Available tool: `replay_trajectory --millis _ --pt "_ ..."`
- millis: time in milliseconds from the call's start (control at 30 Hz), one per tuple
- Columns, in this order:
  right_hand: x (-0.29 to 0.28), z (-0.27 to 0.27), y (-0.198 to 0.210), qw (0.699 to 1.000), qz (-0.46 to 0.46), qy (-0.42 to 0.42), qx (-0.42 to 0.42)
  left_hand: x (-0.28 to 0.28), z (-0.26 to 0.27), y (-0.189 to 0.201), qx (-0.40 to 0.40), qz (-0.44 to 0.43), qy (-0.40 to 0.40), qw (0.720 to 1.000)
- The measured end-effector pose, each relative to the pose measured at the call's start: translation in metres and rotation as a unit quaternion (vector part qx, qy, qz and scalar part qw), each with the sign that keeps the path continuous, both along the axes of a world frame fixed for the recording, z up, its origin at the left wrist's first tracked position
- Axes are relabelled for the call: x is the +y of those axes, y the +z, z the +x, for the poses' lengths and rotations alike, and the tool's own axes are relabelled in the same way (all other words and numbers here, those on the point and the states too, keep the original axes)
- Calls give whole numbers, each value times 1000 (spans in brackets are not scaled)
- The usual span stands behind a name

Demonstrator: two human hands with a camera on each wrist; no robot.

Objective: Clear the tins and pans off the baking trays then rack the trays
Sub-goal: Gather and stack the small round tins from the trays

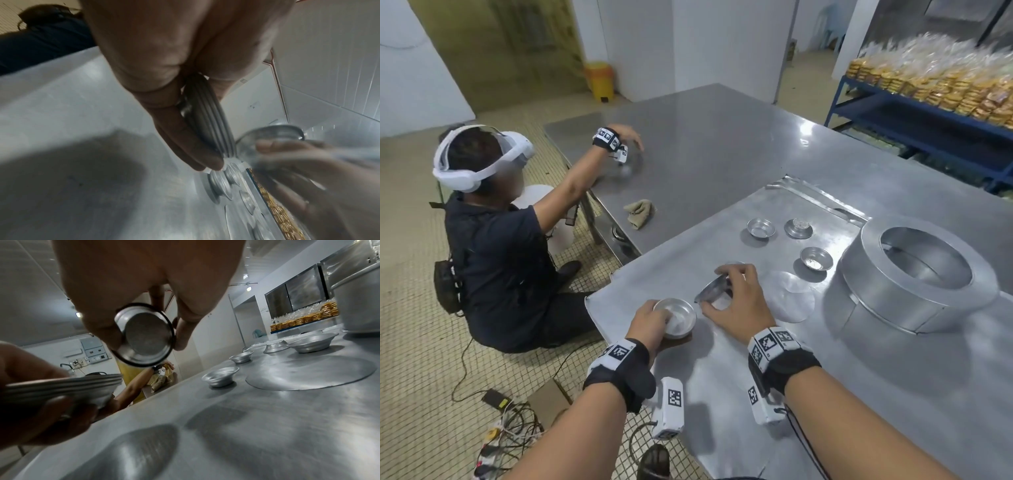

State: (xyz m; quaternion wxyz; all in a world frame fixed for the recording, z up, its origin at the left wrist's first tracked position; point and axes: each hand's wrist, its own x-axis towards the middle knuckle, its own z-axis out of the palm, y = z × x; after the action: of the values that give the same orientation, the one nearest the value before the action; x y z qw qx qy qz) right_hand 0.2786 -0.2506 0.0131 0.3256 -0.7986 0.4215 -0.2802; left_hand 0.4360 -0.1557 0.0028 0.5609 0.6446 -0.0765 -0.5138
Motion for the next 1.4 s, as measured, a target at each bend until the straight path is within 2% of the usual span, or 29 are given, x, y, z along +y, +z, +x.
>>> replay_trajectory --millis 133,200,267,467,633,833,1000,1133,1233,1333,1400 --pt "1 9 2 1000 -12 9 -23 -19 -1 -1 42 -22 -12 999" --pt "-1 14 -3 999 -12 15 -26 -29 2 -3 43 -13 -45 998" --pt "-4 21 -9 999 2 5 -32 -41 10 -3 28 -7 -101 994" --pt "-17 49 -18 997 67 -23 -33 -78 45 1 -13 -21 -182 983" --pt "-34 71 -26 993 103 -44 -47 -107 73 0 -30 -22 -218 975" --pt "-56 84 -33 989 137 -30 -46 -137 93 -10 -29 -18 -244 969" --pt "-78 72 -20 981 187 -45 9 -154 100 -20 -32 -4 -261 965" --pt "-96 54 -12 972 170 -145 73 -162 103 -25 -5 -7 -259 966" --pt "-112 40 -22 944 134 -253 165 -167 104 -31 34 -8 -265 964" --pt "-118 33 -33 909 140 -300 255 -171 106 -37 22 -1 -260 965" --pt "-119 32 -39 892 161 -325 270 -174 106 -44 9 6 -269 963"
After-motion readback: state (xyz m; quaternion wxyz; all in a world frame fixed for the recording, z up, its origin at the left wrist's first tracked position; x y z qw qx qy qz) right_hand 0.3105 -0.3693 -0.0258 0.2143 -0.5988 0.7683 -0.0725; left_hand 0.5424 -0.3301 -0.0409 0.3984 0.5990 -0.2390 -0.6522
